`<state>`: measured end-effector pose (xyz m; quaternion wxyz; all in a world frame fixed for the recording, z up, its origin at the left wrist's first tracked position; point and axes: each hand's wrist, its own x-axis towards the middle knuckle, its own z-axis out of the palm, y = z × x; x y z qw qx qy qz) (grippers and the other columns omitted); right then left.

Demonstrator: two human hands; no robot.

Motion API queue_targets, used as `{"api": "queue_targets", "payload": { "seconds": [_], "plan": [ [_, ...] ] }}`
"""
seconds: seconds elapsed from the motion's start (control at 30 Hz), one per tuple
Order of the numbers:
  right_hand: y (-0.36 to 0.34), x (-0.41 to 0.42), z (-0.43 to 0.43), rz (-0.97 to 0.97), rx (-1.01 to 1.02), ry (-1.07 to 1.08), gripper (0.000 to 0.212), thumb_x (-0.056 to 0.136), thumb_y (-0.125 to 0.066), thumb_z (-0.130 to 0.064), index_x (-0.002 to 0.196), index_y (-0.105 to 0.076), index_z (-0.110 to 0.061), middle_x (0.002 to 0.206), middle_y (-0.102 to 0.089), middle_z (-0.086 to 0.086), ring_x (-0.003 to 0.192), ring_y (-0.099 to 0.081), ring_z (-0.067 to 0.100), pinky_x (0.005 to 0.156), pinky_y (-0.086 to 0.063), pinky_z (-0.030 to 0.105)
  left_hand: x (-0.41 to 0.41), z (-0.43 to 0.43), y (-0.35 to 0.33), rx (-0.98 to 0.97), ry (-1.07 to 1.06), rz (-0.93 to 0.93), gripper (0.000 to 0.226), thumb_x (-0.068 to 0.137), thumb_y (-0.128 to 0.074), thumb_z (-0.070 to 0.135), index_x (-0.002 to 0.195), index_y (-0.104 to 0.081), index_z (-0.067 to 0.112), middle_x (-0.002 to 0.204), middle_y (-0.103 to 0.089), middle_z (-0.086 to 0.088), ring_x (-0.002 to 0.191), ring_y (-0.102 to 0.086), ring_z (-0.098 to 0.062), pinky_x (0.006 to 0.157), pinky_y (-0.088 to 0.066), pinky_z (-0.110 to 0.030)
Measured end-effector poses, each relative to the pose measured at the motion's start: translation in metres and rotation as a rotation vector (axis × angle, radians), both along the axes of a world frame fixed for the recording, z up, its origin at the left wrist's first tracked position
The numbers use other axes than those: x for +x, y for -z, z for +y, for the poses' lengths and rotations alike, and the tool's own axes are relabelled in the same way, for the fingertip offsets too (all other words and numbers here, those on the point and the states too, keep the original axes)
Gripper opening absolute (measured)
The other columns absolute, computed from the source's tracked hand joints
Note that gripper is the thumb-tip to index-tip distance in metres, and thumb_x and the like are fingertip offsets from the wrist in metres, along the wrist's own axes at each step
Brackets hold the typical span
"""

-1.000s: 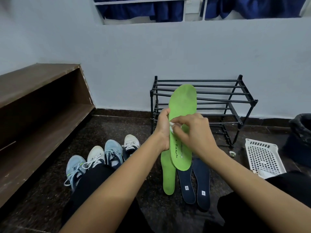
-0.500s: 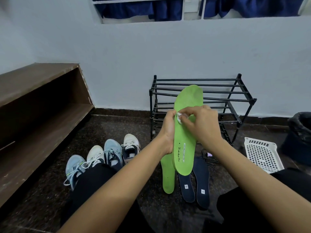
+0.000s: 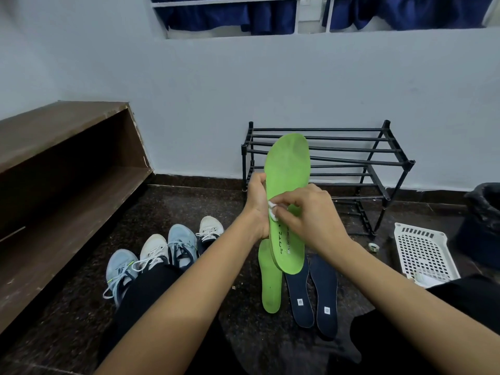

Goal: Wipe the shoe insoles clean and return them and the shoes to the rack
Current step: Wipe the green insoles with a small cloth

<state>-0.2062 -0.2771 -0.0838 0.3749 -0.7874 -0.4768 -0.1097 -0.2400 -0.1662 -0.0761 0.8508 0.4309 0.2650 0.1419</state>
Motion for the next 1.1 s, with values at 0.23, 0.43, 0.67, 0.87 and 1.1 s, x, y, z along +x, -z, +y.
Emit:
{"api": "queue_targets", "payload": {
  "seconds": [0.23,0.43,0.67,0.87,1.1],
  "plan": [
    [-0.004,0.013,-0.001,-0.019,-0.029,0.092,0.013,0.079,-0.069,-0.032,0.09,-0.074,-0.037,0.077,-0.07,-0.013,0.085,-0.056,0.021,0.082,-0.042,0.045,0.001,-0.014,-0.001,-0.001,0.013,0.046,0.052,0.095,-0.028,0.037,0.066,-0.064,0.013,0.057,-0.062,-0.005,0.05,-0.058,-0.02,0.053,-0.043,-0.022],
    [-0.009,0.035,-0.005,0.077,0.061,0.188,0.011,0.081,-0.069,-0.03,0.09,-0.074,-0.034,0.074,-0.067,-0.014,0.08,-0.053,0.022,0.083,-0.043,0.047,0.001,-0.031,0.0,0.057,0.148,0.085,0.044,0.096,-0.029,0.031,0.07,-0.059,0.014,0.057,-0.06,-0.007,0.046,-0.058,-0.021,0.052,-0.044,-0.024],
    [-0.005,0.02,-0.005,0.112,0.07,0.068,0.013,0.079,-0.072,-0.024,0.089,-0.076,-0.032,0.069,-0.063,-0.02,0.076,-0.055,0.015,0.072,-0.04,0.029,0.002,-0.02,0.0,0.009,0.063,0.066,0.054,0.089,-0.026,0.026,0.046,-0.058,0.014,0.048,-0.052,-0.004,0.041,-0.051,-0.019,0.047,-0.041,-0.017],
    [0.001,0.007,-0.008,0.087,0.018,-0.012,0.013,0.079,-0.072,-0.025,0.088,-0.076,-0.033,0.074,-0.069,-0.016,0.076,-0.055,0.012,0.068,-0.038,0.023,0.002,-0.011,-0.003,-0.088,0.031,0.048,0.057,0.092,-0.032,0.044,0.062,-0.065,0.009,0.061,-0.062,-0.009,0.053,-0.057,-0.023,0.053,-0.044,-0.023],
    [-0.001,0.01,-0.005,0.077,0.024,0.04,0.011,0.077,-0.07,-0.032,0.086,-0.074,-0.038,0.069,-0.066,-0.019,0.077,-0.056,0.014,0.079,-0.047,0.045,0.0,-0.013,-0.002,-0.042,0.102,0.077,0.067,0.096,-0.029,0.063,0.085,-0.071,0.011,0.076,-0.07,-0.009,0.068,-0.065,-0.025,0.066,-0.05,-0.032]
  ]
}}
